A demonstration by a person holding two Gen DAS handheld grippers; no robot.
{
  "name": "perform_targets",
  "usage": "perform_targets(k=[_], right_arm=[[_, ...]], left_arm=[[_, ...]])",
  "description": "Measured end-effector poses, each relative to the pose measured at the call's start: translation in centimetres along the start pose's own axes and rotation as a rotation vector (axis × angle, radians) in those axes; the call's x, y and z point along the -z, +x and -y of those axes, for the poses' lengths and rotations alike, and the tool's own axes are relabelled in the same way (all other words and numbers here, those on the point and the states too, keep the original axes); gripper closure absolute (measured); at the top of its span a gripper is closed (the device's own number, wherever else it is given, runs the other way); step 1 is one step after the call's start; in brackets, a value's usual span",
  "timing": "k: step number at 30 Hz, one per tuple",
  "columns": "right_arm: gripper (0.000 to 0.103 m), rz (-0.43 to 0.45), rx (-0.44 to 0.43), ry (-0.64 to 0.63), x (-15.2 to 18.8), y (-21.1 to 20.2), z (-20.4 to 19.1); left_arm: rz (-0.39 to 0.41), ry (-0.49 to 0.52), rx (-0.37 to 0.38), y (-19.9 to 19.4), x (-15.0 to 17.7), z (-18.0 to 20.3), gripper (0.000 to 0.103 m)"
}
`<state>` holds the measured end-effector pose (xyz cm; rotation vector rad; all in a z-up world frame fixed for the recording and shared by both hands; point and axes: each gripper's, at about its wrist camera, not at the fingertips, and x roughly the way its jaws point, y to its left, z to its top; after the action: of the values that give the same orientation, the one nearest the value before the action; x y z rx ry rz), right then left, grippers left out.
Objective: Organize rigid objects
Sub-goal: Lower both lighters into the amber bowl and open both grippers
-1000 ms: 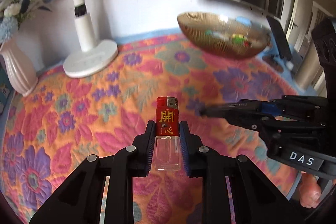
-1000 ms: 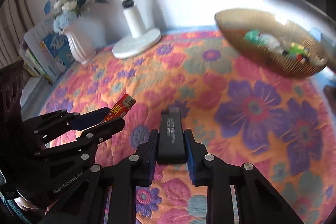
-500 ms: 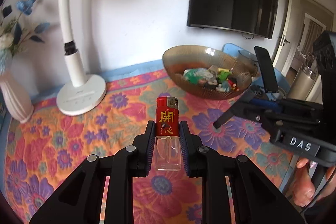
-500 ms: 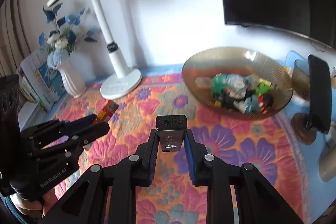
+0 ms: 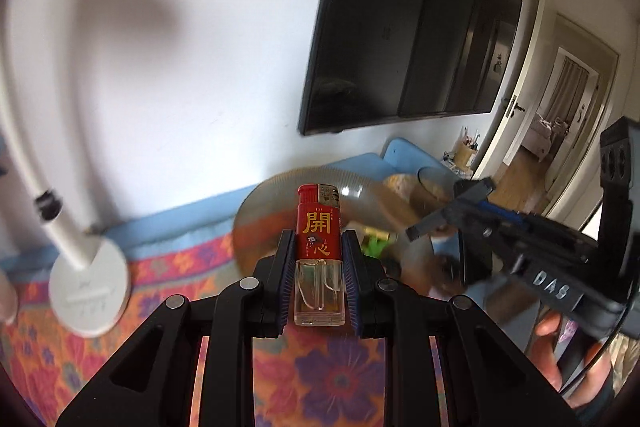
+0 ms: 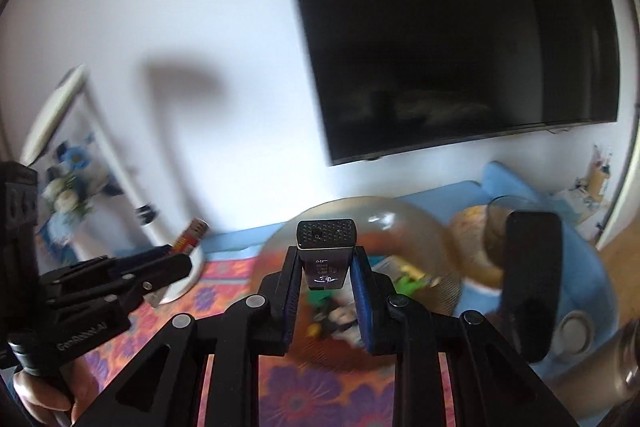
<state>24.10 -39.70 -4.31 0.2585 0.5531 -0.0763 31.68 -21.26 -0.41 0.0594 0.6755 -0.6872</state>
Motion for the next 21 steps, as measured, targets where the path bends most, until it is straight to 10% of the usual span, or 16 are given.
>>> perform_targets(k=[13, 17, 21], right_arm=[[0.079, -0.141, 0.081, -0.005, -1.0, 9.4, 2.6], [0.076, -0.169, 0.094, 0.003, -1.6, 11.1, 2.6], [0.064, -0.151, 0.101, 0.021, -1.5, 10.7, 2.6]], left_arm=[[-0.100, 0.039, -0.020, 9.1, -0.3, -0.2, 0.083], [-0.078, 0.030, -0.031, 9.4, -0.7, -0.8, 0.041], [-0.053, 0.022, -0.053, 8.1, -0.1, -2.4, 0.037]])
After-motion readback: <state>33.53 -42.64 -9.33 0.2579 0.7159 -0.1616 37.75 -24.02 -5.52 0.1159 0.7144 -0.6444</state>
